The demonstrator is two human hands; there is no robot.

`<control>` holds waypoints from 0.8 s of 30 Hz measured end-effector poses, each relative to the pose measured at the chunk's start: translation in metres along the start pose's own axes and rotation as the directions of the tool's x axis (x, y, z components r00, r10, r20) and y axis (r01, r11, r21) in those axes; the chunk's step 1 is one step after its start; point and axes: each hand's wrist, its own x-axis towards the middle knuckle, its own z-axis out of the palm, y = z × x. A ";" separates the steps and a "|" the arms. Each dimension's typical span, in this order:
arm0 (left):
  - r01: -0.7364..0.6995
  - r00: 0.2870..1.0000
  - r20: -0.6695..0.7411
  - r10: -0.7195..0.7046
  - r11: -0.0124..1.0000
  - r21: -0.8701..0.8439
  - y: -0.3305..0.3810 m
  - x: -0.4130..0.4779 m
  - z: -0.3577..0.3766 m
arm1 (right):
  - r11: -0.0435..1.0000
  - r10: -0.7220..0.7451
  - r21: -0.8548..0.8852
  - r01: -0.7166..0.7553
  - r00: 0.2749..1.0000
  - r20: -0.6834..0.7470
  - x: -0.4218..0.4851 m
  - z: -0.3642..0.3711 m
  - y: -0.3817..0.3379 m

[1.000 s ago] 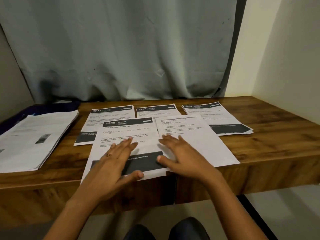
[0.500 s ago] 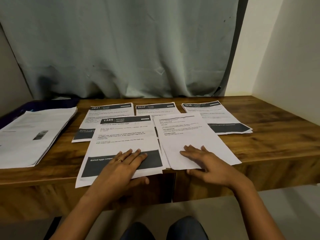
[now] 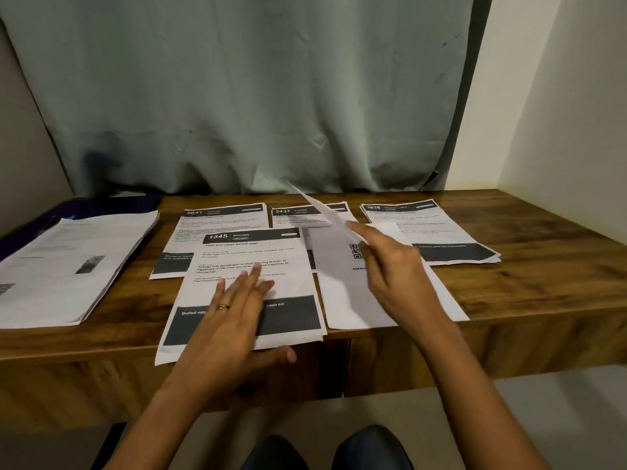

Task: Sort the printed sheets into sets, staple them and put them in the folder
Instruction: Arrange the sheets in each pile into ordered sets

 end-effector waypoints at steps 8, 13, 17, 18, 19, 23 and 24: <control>0.030 0.817 -0.533 -0.218 0.940 -0.339 -0.021 -0.022 -0.031 | 0.938 -0.234 -0.156 0.310 0.897 0.374 0.015 0.079 -0.076; 0.021 0.779 -0.586 -0.224 0.943 -0.333 -0.035 -0.026 -0.033 | 0.931 -0.192 -0.147 0.333 0.791 0.580 0.006 0.110 -0.091; 0.051 0.823 -0.528 -0.210 0.953 -0.299 -0.039 -0.026 -0.027 | 0.971 -0.164 -0.022 0.237 0.731 0.662 -0.009 0.119 -0.084; 0.056 0.838 -0.513 -0.185 0.965 -0.257 -0.039 -0.026 -0.027 | 0.978 -0.158 0.010 0.208 0.707 0.689 -0.012 0.119 -0.081; 0.055 0.850 -0.503 -0.158 0.975 -0.213 -0.038 -0.025 -0.026 | 0.985 -0.146 0.041 0.166 0.689 0.710 -0.013 0.118 -0.076; 0.046 0.897 -0.425 -0.122 0.982 -0.186 -0.034 -0.019 -0.019 | 0.985 -0.071 0.170 -0.028 0.830 0.553 -0.009 0.090 -0.051; 0.050 0.916 -0.380 -0.126 0.978 -0.202 -0.034 -0.017 -0.017 | 0.980 -0.032 0.185 -0.066 0.876 0.481 -0.007 0.076 -0.042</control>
